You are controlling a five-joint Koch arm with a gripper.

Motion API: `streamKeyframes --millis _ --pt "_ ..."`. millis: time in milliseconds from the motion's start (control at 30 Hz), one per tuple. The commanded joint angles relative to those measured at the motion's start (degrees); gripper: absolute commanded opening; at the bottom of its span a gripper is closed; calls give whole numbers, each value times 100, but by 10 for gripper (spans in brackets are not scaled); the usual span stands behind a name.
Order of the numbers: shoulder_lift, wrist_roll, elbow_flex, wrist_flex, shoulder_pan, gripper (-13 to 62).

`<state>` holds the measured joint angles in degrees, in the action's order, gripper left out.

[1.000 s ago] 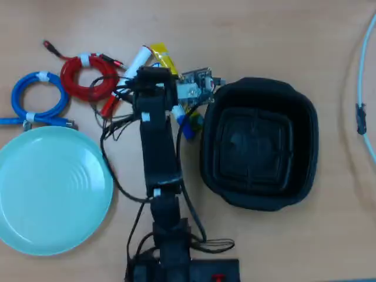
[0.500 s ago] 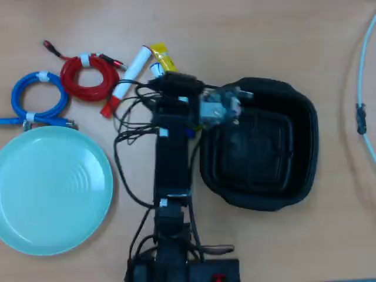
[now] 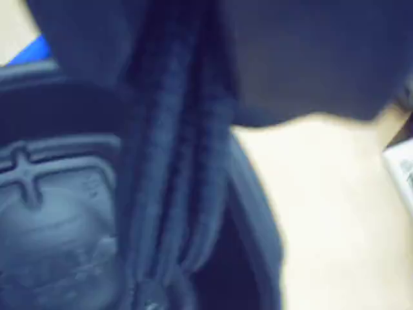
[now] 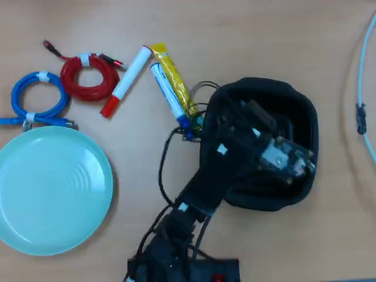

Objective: Put a black charging cable in a black bowl and put a red charging cable in a green bowl

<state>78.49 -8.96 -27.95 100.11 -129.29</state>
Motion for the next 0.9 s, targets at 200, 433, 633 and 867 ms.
streamKeyframes --millis 200,433,633,867 --pt "132 -44 -1011 -149 -773 -69" --pt "-202 -114 -1934 -958 -606 -25" --pt "-132 -229 -2804 -1775 -229 330" --pt "114 158 -2637 -1740 185 532"
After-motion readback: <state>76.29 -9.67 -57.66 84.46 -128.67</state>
